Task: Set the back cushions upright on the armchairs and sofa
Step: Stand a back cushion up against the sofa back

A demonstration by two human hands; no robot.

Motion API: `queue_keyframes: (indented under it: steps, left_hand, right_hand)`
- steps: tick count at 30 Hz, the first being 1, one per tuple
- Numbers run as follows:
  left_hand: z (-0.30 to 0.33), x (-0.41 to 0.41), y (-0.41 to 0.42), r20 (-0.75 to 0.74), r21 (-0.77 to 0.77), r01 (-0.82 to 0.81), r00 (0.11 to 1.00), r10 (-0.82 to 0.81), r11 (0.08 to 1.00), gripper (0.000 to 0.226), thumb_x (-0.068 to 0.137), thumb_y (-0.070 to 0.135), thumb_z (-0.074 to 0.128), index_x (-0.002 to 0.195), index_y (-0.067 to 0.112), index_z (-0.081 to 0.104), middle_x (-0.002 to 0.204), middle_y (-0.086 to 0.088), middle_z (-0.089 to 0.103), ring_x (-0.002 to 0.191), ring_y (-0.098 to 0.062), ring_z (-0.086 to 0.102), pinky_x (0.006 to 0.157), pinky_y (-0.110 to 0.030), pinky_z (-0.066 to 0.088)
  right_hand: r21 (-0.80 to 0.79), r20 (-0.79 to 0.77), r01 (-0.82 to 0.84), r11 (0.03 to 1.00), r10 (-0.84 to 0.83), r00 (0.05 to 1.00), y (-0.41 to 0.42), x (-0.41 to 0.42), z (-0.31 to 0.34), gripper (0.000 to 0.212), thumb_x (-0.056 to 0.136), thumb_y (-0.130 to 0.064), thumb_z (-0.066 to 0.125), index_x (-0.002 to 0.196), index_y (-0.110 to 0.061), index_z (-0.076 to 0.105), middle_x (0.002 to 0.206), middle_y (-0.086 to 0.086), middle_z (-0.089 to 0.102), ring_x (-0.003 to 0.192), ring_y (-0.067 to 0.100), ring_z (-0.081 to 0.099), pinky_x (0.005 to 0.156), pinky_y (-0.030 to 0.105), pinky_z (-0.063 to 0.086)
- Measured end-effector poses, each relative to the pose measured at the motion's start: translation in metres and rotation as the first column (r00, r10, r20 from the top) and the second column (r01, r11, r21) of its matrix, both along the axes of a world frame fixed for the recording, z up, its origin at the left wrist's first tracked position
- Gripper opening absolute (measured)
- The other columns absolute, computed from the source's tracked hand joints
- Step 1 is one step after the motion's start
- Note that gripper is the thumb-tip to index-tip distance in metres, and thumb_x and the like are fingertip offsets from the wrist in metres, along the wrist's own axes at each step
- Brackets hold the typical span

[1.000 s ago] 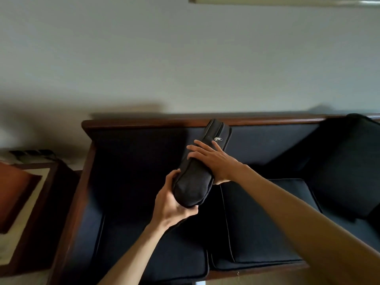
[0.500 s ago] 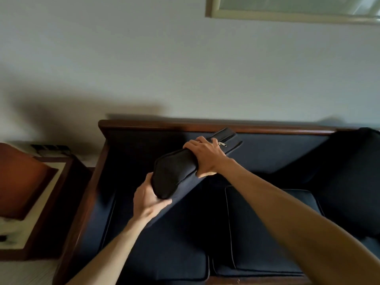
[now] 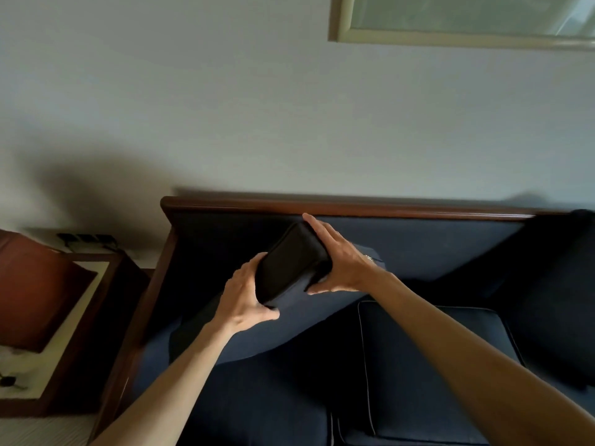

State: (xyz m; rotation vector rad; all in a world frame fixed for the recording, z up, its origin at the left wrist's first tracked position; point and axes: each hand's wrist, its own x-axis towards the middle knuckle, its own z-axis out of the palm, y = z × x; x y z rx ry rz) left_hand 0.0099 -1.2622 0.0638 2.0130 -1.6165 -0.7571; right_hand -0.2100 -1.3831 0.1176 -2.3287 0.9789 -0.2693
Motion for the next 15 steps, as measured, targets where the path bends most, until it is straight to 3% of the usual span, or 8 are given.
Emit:
queue_keyframes:
  steps: [2,4,7,11,15]
  left_hand:
    - [-0.01,-0.004,0.003,0.049,0.027,-0.004,0.999,0.003,1.0,0.128,0.04,0.048,0.085,0.148,0.03,0.02,0.14,0.001,0.042,0.127,-0.023,0.042,0.106,-0.047,0.039]
    - [-0.014,-0.004,0.002,0.06,0.045,-0.035,0.998,0.032,0.998,0.118,0.046,0.038,0.09,0.145,0.026,0.027,0.136,-0.001,0.045,0.123,-0.026,0.047,0.101,-0.045,0.044]
    - [-0.004,0.005,-0.012,0.084,0.029,-0.042,0.996,0.04,0.999,0.104,0.048,0.031,0.089,0.137,0.027,0.037,0.129,0.001,0.051,0.114,-0.025,0.055,0.089,-0.042,0.052]
    - [0.01,0.015,-0.024,0.184,-0.012,0.015,0.983,-0.013,1.0,0.101,0.046,0.033,0.088,0.136,0.027,0.041,0.12,0.003,0.058,0.106,-0.023,0.059,0.085,-0.04,0.053]
    - [-0.001,0.01,-0.02,0.331,0.064,0.069,0.94,-0.086,0.996,0.102,0.048,0.031,0.085,0.139,0.025,0.039,0.115,0.003,0.058,0.102,-0.023,0.057,0.089,-0.042,0.049]
  right_hand:
    - [-0.067,-0.028,-0.019,0.998,0.017,0.999,-0.002,0.005,0.007,0.135,0.049,-0.038,0.093,0.152,-0.042,0.007,0.147,-0.006,0.031,0.132,0.023,0.039,0.105,0.043,0.042]
    - [-0.084,-0.052,-0.012,0.996,0.008,0.999,-0.005,0.007,0.014,0.129,0.046,-0.036,0.095,0.148,-0.043,0.016,0.136,-0.006,0.04,0.123,0.023,0.045,0.1,0.048,0.045]
    - [-0.094,-0.012,0.044,0.995,-0.045,0.999,-0.011,0.005,0.023,0.124,0.043,-0.04,0.094,0.144,-0.044,0.021,0.137,-0.007,0.044,0.122,0.023,0.049,0.097,0.052,0.047]
    - [-0.059,0.053,0.075,0.995,-0.072,0.996,-0.021,-0.001,0.027,0.122,0.04,-0.047,0.093,0.141,-0.043,0.025,0.137,-0.01,0.045,0.122,0.022,0.048,0.102,0.047,0.044]
    - [0.069,0.052,0.127,0.989,-0.131,0.99,-0.011,-0.017,-0.004,0.115,0.041,-0.038,0.097,0.134,-0.037,0.029,0.124,-0.008,0.047,0.112,0.017,0.05,0.095,0.039,0.046]
